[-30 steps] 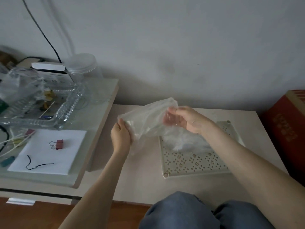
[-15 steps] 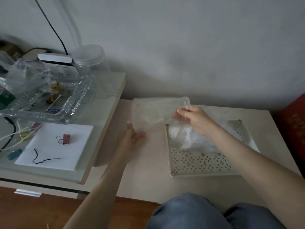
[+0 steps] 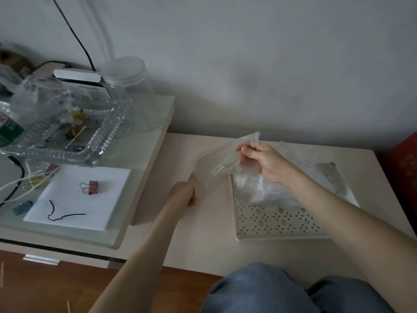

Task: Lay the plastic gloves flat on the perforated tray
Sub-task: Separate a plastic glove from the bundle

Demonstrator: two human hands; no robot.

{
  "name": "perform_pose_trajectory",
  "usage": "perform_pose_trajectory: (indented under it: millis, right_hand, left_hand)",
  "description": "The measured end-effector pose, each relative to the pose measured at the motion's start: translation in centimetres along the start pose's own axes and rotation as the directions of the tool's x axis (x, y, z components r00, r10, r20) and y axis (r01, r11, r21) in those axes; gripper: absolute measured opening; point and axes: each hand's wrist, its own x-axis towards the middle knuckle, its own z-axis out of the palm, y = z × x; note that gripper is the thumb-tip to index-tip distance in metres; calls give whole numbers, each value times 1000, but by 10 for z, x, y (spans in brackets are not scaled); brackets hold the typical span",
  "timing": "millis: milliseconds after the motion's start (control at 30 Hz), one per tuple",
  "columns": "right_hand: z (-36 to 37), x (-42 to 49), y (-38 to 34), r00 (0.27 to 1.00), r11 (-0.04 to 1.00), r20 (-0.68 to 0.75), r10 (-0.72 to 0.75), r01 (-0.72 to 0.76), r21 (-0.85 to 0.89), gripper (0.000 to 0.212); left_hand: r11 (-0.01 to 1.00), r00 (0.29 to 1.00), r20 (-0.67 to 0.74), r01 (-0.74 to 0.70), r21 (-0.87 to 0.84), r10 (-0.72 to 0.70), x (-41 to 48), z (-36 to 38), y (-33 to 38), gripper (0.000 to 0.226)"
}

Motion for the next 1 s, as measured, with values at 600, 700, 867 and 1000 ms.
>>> perform_pose_trajectory:
  millis: [600, 700, 867, 1000]
  right_hand:
    - [23, 19, 16, 974, 254, 71, -215, 126, -959, 47]
    - [28, 10, 19, 951, 119, 179, -253, 214, -969, 45]
    - [-2, -14, 20, 945, -45, 283, -162, 280, -959, 69]
    - [-23, -27, 35, 994, -182, 111, -20, 106, -978, 79]
  left_hand:
    - [135, 828, -3, -87, 987, 561, -50, -12, 43, 36]
    - [-105, 641, 423, -473, 875, 640, -27, -1, 40, 46]
    - [38, 875, 418, -439, 897, 242, 13, 3, -6, 72]
    - [486, 977, 52, -148, 861, 206, 8, 19, -15, 61]
